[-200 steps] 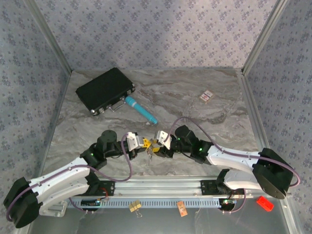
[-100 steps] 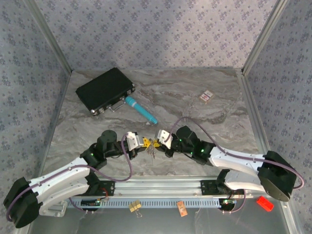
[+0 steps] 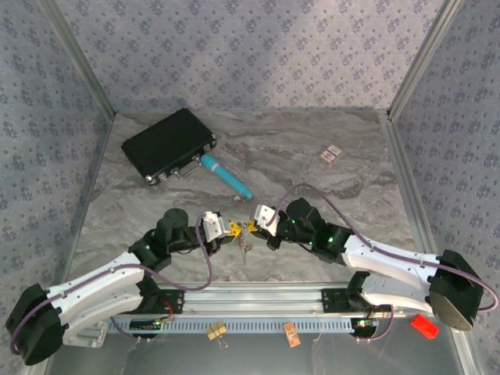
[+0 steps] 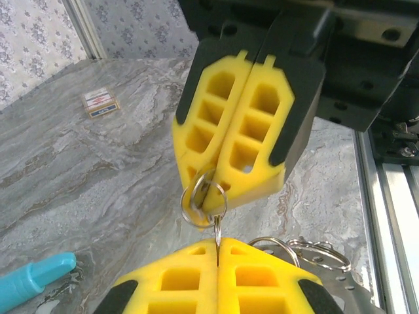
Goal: Put the keys on the keyring
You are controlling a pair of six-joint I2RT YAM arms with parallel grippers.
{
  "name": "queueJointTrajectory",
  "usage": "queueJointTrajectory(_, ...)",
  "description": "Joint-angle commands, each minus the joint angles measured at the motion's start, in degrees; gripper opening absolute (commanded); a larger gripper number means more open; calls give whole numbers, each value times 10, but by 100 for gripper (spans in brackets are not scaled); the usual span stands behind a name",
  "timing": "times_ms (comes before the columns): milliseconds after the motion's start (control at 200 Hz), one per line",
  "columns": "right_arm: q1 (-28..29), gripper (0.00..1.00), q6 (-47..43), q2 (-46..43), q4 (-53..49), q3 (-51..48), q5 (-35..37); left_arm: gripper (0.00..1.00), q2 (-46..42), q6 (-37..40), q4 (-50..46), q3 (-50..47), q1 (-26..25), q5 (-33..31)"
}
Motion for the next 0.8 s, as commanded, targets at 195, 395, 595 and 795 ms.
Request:
queueJointTrajectory(195, 0, 0, -25, -27, -52, 30, 16, 1, 25, 11, -16, 31, -2, -13)
queueJointTrajectory(395, -2, 0, -37, -20, -91, 43, 51, 50, 15, 1, 1, 20, -2, -35)
queueJointTrajectory(595, -8, 0, -70, 9, -141, 82, 67, 100, -51, -23, 27, -5, -1, -173)
queueJointTrajectory(795, -2, 0, -97, 71, -134, 145, 29, 100, -149, -45, -16, -5, 9, -422)
